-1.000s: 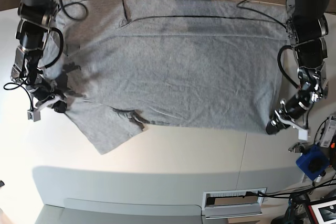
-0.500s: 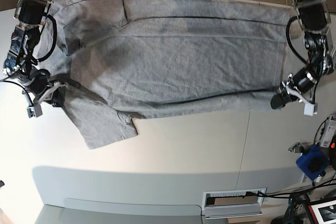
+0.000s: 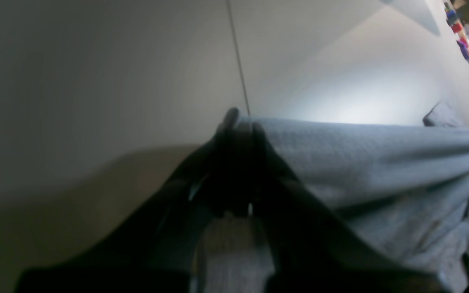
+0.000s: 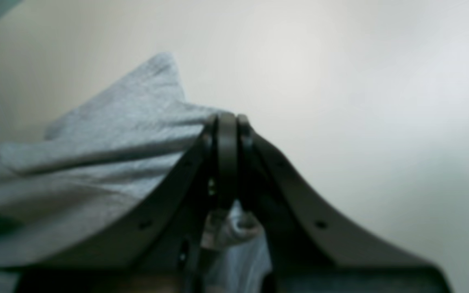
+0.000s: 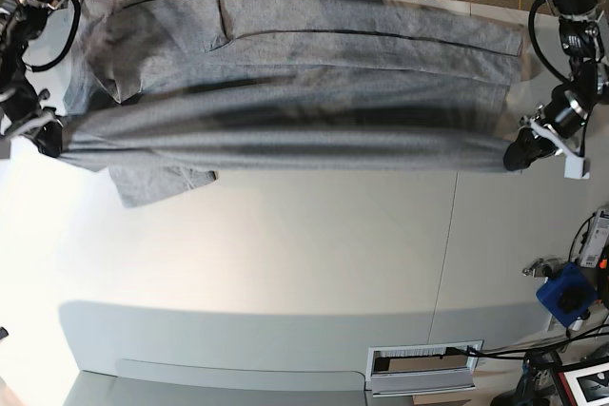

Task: Fold the T-shirt properly
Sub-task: 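Lift the grasped side edge and fold it over toward the opposite side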

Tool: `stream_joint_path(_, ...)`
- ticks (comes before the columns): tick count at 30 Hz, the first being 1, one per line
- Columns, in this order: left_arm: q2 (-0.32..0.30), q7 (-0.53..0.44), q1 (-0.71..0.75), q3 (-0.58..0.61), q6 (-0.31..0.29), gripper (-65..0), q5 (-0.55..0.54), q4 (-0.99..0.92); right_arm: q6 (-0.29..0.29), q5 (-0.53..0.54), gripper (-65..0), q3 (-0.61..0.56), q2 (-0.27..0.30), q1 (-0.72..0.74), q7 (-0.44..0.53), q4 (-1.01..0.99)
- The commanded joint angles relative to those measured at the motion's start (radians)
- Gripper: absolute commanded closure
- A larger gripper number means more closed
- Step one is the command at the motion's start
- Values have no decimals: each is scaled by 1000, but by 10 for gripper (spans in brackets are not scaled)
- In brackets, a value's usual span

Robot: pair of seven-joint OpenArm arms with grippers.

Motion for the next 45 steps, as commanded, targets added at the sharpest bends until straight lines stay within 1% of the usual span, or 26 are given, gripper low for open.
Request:
stream_joint_path(1,-29,-19,-6,-27,10,0,-35,14,-14,34,0,25,34,2,18,18)
stream_joint_path(3,-29,5,0,-47,10,0,-74,14,-14,80,0,32,34,-11,-5,18)
stream_joint_path(5,-29,24,-1,-63,10,0,-100,14,-14,104,0,30,32,-18,-23,18)
stream_joint_path(11,-32,83,8,-72,10,0,-145,14,-14,112,0,31,29,-22,-72,18)
stream_joint_path(23,-28,82,101,-72,10,0,-150,14,-14,111,0,31,28,-26,-198,18)
stream_joint_path(29,-29,79,119,-72,10,0,-121,14,-14,81,0,31,28,-55,-200,17)
stream_joint_path(37,-29,82,119,-72,10,0,-121,14,-15,49,0,31,27,-72,-203,17)
stream_joint_path(45,-29,75,119,-72,10,0,-121,14,-15,47,0,31,27,-72,-202,17)
